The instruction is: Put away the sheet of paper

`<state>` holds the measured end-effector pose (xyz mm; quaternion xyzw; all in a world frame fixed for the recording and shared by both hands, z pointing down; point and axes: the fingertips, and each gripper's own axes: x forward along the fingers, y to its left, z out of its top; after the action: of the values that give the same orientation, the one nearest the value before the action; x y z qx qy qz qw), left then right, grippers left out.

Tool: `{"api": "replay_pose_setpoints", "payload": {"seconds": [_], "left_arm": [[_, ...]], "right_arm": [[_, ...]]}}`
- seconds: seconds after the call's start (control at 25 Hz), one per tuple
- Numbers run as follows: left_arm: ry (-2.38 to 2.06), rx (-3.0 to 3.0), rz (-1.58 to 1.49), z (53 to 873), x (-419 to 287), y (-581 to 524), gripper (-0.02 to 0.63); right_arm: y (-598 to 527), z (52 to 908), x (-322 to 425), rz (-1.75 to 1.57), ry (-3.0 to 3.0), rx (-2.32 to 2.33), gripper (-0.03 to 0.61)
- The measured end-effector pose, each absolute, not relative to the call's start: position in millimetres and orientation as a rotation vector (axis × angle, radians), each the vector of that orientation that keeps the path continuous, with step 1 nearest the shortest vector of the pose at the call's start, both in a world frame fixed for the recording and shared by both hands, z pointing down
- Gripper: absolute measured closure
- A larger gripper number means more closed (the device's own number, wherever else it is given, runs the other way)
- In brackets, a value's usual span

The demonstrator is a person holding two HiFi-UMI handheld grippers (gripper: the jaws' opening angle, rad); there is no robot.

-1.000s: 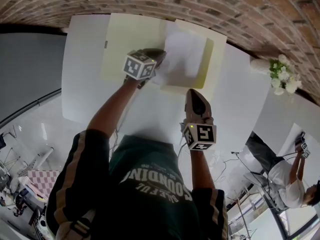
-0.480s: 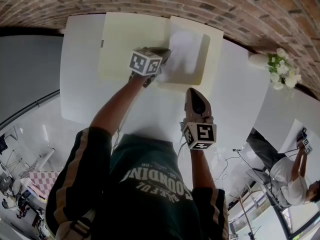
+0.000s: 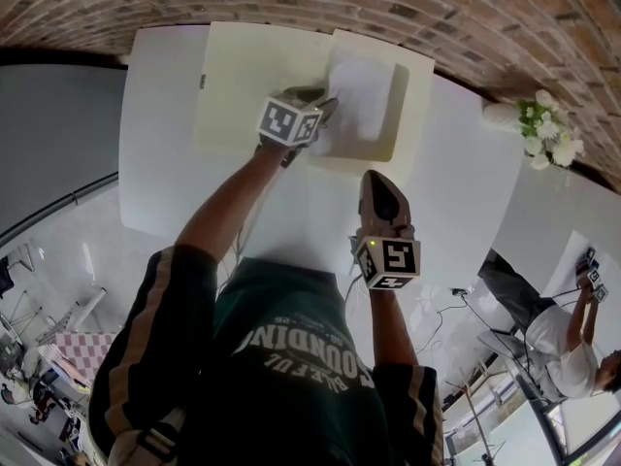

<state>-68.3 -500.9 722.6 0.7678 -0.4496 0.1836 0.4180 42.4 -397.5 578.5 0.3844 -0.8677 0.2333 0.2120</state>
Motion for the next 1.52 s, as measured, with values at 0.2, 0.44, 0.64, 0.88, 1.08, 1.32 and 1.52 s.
{"api": "replay_pose_setpoints", "payload": {"seconds": [0.2, 0.44, 0.64, 0.88, 1.08, 1.32, 1.52], "left_arm": [[-1.193, 2.027, 0.452, 694.4, -85.7, -488.6, 0.459], [-1.276, 2.202, 0.48, 647.7, -102.7, -456.3, 0.532], [-1.362, 2.319, 0.545, 613.6, -112.0, -410.3, 0.601], [-1.432, 2.333, 0.548, 577.6, -133.0, -356.4, 0.603], [-1.527, 2.38, 0.48, 528.6, -149.6, -325.8, 0.603], [-1.634, 2.433, 0.375, 465.8, -165.8, -298.5, 0.603], [-1.712, 2.464, 0.315, 425.9, -176.3, -295.9, 0.603]], "right_arm": [[-391.8, 571.2, 29.9, 0.633, -2.43, 1.054, 0.577], [-378.1, 555.9, 4.2, 0.589, -2.472, 1.025, 0.578], [-366.6, 534.9, -16.9, 0.544, -2.511, 1.025, 0.578], [-342.1, 502.7, -44.9, 0.473, -2.574, 0.98, 0.578], [-331.6, 470.2, -64.6, 0.382, -2.647, 0.966, 0.578], [-317.9, 427.8, -79.5, 0.302, -2.723, 0.984, 0.578], [-315.3, 400.0, -86.9, 0.224, -2.779, 0.975, 0.58]]}}
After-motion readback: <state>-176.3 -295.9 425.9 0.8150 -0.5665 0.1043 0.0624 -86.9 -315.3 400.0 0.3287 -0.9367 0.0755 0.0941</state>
